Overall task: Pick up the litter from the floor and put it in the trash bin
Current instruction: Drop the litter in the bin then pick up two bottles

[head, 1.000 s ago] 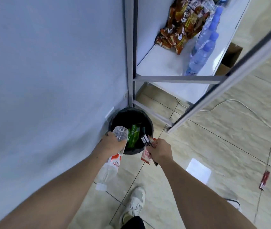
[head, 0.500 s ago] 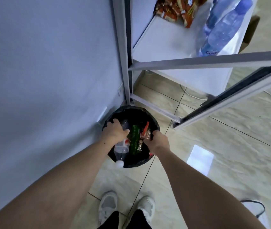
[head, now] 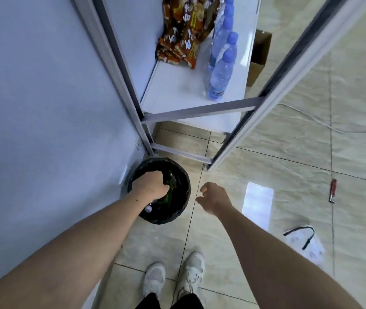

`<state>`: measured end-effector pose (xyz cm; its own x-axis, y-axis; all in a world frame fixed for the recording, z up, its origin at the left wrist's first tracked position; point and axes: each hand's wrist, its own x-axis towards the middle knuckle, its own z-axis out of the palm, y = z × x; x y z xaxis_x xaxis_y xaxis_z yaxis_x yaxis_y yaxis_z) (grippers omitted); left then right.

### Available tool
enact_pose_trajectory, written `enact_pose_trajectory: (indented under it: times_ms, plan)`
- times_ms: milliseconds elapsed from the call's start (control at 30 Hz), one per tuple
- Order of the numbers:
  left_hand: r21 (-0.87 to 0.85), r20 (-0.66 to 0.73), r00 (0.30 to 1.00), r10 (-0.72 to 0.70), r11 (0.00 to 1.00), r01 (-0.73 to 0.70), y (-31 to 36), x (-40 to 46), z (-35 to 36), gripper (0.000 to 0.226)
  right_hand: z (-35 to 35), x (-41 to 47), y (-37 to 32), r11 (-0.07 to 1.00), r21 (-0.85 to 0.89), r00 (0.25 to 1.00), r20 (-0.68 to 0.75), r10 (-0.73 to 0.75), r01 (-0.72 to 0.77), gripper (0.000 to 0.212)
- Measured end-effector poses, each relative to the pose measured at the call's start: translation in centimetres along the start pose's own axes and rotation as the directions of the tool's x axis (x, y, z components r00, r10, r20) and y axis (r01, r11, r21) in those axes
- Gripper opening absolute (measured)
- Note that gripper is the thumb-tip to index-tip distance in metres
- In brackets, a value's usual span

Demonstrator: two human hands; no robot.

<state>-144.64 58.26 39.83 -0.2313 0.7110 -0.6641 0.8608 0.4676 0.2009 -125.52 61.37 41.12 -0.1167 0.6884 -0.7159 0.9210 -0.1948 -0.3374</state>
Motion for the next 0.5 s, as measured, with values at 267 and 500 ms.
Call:
enact_pose_trajectory:
  times_ms: [267,500]
  plan:
    - [0.248,0.051,0.961,0.272,0.929,-0.276,9.0,-8.3,-4.6,0.023,-7.1,-10.6,5.7,0.985,0.129,0.983,-0.13,0.128,-0.111,0.031]
    - [0.429,0.173,0.857,0.486,0.746,-0.51,19.2,-15.9,-3.8,0.024,-10.2,-21.9,14.7,0.963,0.141,0.945,-0.204,0.257,-0.232,0.03]
